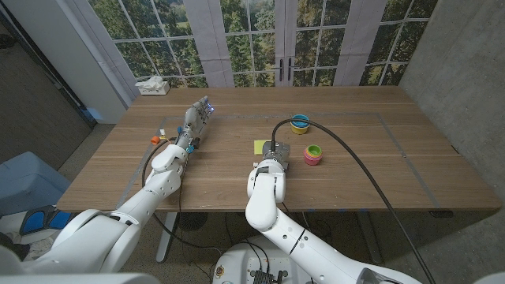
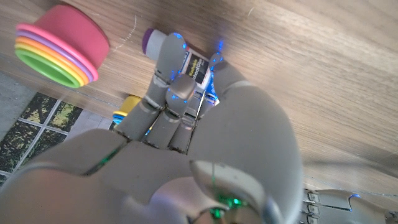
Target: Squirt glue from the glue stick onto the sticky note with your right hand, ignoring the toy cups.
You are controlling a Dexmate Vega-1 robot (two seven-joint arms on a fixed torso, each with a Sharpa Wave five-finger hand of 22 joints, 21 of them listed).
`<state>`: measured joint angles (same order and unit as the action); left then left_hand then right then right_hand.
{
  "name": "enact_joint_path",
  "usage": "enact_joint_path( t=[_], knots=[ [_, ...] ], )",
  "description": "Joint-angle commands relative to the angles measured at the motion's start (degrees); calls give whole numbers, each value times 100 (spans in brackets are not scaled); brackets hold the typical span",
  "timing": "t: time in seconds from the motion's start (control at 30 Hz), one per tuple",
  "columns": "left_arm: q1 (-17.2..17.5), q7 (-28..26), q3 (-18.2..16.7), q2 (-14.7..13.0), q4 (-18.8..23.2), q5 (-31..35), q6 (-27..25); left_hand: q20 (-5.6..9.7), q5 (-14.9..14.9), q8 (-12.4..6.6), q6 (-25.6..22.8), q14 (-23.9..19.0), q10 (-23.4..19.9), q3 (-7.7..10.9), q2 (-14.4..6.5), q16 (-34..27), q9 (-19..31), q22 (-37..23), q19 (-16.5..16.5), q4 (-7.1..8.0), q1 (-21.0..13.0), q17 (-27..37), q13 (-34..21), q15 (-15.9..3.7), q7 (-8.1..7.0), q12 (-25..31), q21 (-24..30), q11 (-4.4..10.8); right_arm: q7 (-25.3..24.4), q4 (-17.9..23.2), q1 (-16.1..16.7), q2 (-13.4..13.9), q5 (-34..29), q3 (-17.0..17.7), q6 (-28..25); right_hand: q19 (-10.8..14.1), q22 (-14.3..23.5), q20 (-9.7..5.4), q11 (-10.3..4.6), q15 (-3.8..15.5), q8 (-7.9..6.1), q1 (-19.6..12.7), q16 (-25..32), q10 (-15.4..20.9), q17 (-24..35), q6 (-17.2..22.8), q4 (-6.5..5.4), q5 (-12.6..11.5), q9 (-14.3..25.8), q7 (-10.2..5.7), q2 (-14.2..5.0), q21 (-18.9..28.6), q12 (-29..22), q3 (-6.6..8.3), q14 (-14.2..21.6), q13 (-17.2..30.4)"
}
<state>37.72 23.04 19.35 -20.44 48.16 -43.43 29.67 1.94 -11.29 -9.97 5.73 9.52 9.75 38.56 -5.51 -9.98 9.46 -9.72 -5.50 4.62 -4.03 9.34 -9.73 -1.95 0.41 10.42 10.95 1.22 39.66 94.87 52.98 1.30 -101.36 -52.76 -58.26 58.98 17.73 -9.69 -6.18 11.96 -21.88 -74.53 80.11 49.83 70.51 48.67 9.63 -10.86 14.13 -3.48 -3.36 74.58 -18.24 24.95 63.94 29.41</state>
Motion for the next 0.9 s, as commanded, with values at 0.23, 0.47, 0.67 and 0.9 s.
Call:
enact_joint_path(
  t=[0.23, 0.47, 0.67, 0.9],
  knots=[
    [40, -45, 7, -46, 132, 23, -7, 450, -24, -20, 14, 316, 93, -12, -383, 7, 25, -8, -64, -72, -5, 10, -30, -55, -14, 37, -8, 14, -140, 71, 19, 113, 233, 30, 46, -192, -377, -294, 134, 68, -21, -11, -1017, 271, -719, 458, -26, -35, -114, 136, -268, 179, -110, 133, -422, 315],
    [75, -62, 9, -79, 205, 23, -34, 441, -19, -21, 14, 318, 95, -22, -370, 8, 25, -7, -72, -92, -7, 9, -30, -57, -16, 37, -11, 15, -506, 27, 32, 225, 539, -2, -28, -390, -677, -295, 137, 95, 183, -55, -3372, 231, -2950, 468, 14, -30, -173, 150, -260, 519, 45, 216, -52, 277],
    [105, -94, 17, -108, 278, 38, -54, 439, -13, -23, 10, 320, 97, -34, -349, 8, 25, -7, -74, -117, -10, 8, -30, -58, -17, 37, -11, 22, -401, -30, -49, 295, 654, -69, -111, -527, -700, -287, 111, 108, 316, -113, -4188, 161, -3678, 376, 11, -36, -181, 118, -229, 609, 168, 297, -87, 154],
    [160, -165, 20, -138, 383, 49, -81, 419, -6, -39, -32, 314, 99, -49, -328, 5, 25, -5, -65, -155, -16, 7, -30, -58, -56, 37, -8, 34, -85, -80, -164, 378, 701, -127, -188, -710, -776, -285, 182, 89, 426, -42, -4889, 120, -4292, 350, 25, -34, -173, 158, -66, 521, 281, 362, -382, 40]
  ],
)
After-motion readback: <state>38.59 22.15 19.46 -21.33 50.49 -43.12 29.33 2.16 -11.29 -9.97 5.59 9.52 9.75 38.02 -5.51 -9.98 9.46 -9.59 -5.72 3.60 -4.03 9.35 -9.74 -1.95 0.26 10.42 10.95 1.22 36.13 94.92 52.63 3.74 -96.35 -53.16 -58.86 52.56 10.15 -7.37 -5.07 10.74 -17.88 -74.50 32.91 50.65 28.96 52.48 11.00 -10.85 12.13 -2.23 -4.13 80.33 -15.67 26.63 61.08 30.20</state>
